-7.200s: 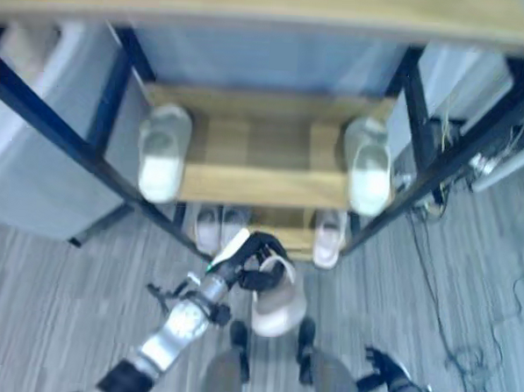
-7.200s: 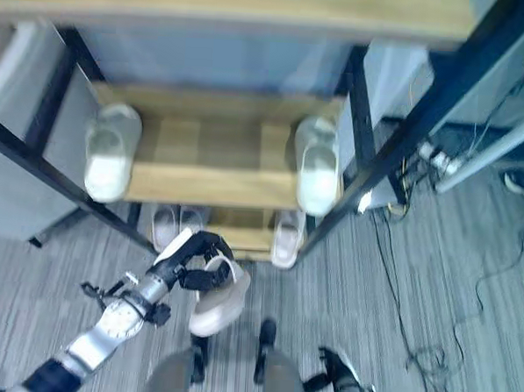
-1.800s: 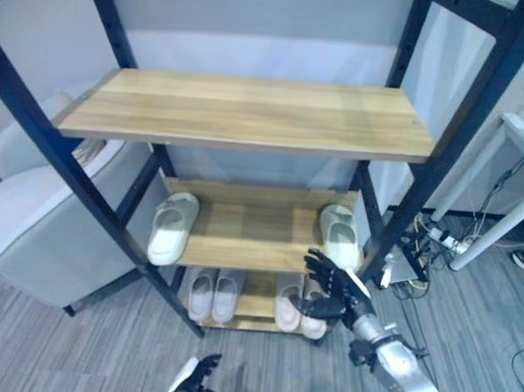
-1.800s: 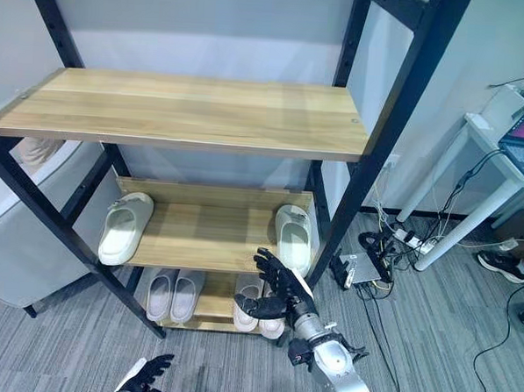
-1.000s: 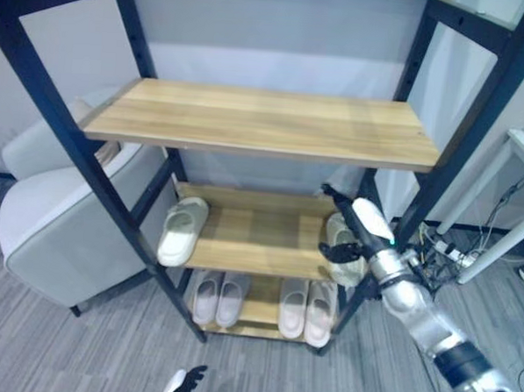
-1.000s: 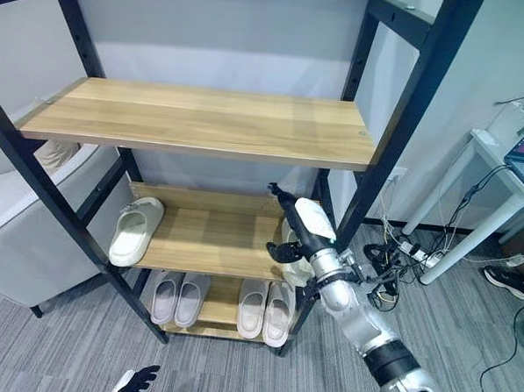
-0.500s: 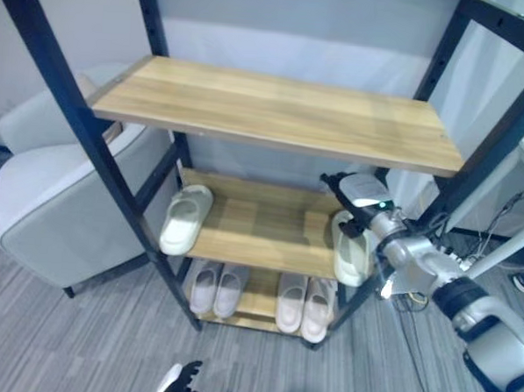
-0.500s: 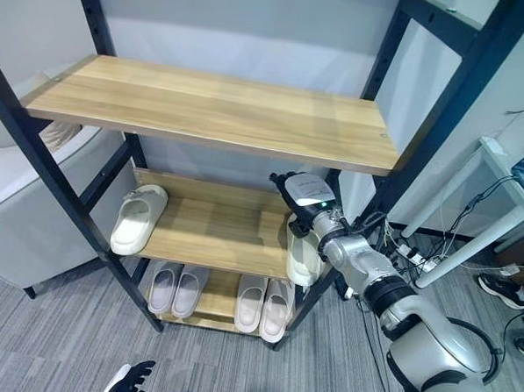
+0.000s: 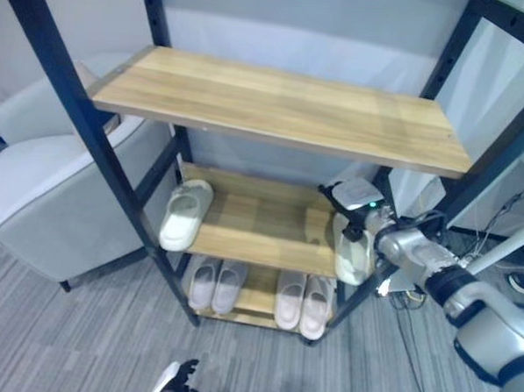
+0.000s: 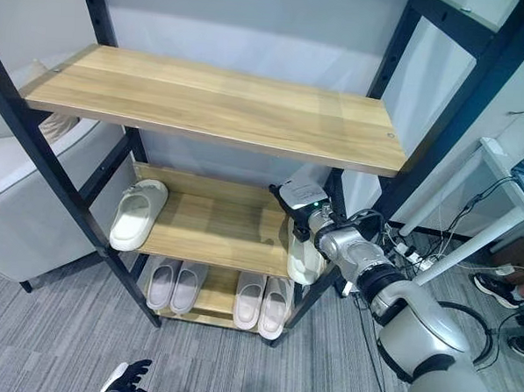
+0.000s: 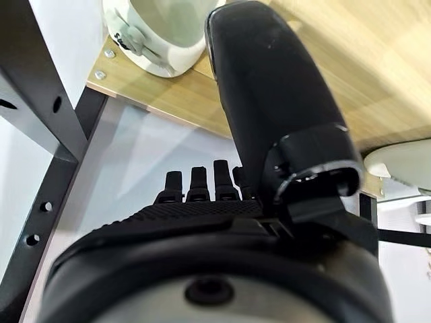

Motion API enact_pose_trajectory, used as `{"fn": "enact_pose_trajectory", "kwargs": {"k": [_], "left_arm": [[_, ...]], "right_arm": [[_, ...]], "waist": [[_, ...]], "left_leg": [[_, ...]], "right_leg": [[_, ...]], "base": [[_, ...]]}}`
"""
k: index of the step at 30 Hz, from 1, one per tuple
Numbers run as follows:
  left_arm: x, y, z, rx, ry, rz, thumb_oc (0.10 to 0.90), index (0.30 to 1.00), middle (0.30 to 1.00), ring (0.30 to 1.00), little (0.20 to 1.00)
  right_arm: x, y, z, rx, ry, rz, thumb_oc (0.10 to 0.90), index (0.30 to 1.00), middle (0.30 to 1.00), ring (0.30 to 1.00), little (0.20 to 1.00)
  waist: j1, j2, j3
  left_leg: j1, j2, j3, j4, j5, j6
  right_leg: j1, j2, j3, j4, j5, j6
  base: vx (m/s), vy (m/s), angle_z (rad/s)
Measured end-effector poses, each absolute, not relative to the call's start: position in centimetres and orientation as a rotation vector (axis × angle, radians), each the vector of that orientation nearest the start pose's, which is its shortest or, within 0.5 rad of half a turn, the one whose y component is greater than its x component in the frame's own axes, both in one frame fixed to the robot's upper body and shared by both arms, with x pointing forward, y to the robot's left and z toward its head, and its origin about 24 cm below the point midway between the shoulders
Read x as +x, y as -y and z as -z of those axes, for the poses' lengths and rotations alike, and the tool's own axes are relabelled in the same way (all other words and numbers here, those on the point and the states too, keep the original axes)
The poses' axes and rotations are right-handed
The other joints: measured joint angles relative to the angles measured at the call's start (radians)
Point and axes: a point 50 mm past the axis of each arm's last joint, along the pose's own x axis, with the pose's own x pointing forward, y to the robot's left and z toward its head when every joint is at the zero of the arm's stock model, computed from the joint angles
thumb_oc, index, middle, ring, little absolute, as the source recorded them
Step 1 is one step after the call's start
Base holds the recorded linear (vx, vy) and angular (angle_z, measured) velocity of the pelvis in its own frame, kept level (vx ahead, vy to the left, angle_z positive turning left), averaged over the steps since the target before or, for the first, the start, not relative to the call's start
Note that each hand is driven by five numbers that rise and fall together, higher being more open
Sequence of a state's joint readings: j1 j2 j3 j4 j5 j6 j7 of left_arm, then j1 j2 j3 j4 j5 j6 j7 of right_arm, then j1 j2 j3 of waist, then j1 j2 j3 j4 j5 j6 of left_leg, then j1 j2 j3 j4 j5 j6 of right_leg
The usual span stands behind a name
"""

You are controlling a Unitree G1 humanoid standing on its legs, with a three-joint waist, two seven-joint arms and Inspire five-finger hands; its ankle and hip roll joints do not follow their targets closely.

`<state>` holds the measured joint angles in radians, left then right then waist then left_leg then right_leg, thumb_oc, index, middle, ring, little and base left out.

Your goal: Arrange the slippers neatly on the shoe rack.

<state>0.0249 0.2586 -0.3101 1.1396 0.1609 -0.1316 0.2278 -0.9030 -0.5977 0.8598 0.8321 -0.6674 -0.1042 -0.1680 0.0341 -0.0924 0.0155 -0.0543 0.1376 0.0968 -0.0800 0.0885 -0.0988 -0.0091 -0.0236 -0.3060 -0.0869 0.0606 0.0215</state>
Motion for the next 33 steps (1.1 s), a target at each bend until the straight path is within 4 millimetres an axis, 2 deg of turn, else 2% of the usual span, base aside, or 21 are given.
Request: {"fn": "enact_pose_trajectory", "kwargs": {"k": [6, 20, 26, 28, 29, 30, 33], "left_arm": [[10.8, -22.6, 15.2, 0.637, -0.988, 0.052, 0.800, 0.900, 0.900, 0.900, 0.900], [11.0, -22.8, 15.2, 0.598, -1.002, 0.035, 0.800, 0.900, 0.900, 0.900, 0.900], [11.4, -22.8, 15.1, 0.595, -0.993, 0.030, 0.800, 0.900, 0.900, 0.900, 0.900], [11.4, -22.9, 15.0, 0.595, -0.992, 0.028, 0.800, 0.900, 0.900, 0.900, 0.900], [11.9, -22.8, 14.9, 0.596, -0.981, 0.027, 0.800, 0.900, 0.900, 0.900, 0.900], [12.0, -22.9, 14.9, 0.596, -0.978, 0.026, 0.800, 0.900, 0.900, 0.900, 0.900], [12.4, -23.0, 14.7, 0.593, -0.973, 0.032, 0.800, 0.900, 0.900, 0.900, 0.900]], "right_arm": [[37.9, 17.3, -9.5, -1.802, 0.178, -0.390, 0.800, 0.900, 0.900, 0.900, 0.900], [37.8, 17.8, -9.6, -1.846, 0.157, -0.417, 0.800, 0.900, 0.900, 0.900, 0.900], [37.8, 19.0, -8.9, -1.875, 0.090, -0.415, 0.800, 0.900, 0.900, 0.900, 0.900], [37.8, 19.1, -8.9, -1.876, 0.085, -0.413, 0.717, 0.775, 0.775, 0.775, 0.775], [37.8, 19.7, -8.6, -1.881, 0.055, -0.407, 0.505, 0.458, 0.458, 0.458, 0.458], [37.8, 19.8, -8.5, -1.882, 0.040, -0.405, 0.400, 0.300, 0.300, 0.300, 0.300], [38.0, 19.7, -9.1, -1.877, 0.067, -0.368, 0.400, 0.300, 0.300, 0.300, 0.300]], "waist": [[0.002, -0.015, 0.001], [-0.001, -0.023, 0.007], [0.005, -0.025, 0.028], [0.011, -0.026, 0.032], [0.022, -0.030, 0.047], [0.027, -0.034, 0.051], [0.031, -0.041, 0.055]], "left_leg": [[-0.018, -0.001, -0.003, 0.000, 0.001, 0.002], [-0.032, -0.006, -0.007, 0.000, 0.001, 0.002], [-0.033, -0.013, -0.008, 0.000, 0.001, 0.005], [-0.034, -0.015, -0.008, 0.000, 0.001, 0.005], [-0.035, -0.017, -0.008, 0.000, 0.000, 0.006], [-0.043, -0.017, -0.009, 0.000, 0.001, 0.007], [-0.057, -0.018, -0.022, 0.000, 0.003, 0.010]], "right_leg": [[-0.015, -0.001, -0.003, 0.000, 0.001, 0.001], [-0.026, -0.006, -0.006, 0.000, 0.001, 0.001], [-0.027, -0.013, -0.006, 0.000, 0.002, 0.002], [-0.027, -0.015, -0.007, 0.000, 0.002, 0.002], [-0.028, -0.016, -0.006, 0.000, 0.002, 0.003], [-0.035, -0.017, -0.008, 0.000, 0.003, 0.004], [-0.044, -0.017, -0.019, 0.000, 0.003, 0.004]], "base": [[0.00, -0.002, 0.01], [0.00, 0.000, 0.00], [0.00, 0.000, 0.00], [0.00, 0.000, 0.00], [0.00, 0.000, 0.00], [0.00, 0.000, 0.00], [-0.01, -0.015, 0.11]]}}
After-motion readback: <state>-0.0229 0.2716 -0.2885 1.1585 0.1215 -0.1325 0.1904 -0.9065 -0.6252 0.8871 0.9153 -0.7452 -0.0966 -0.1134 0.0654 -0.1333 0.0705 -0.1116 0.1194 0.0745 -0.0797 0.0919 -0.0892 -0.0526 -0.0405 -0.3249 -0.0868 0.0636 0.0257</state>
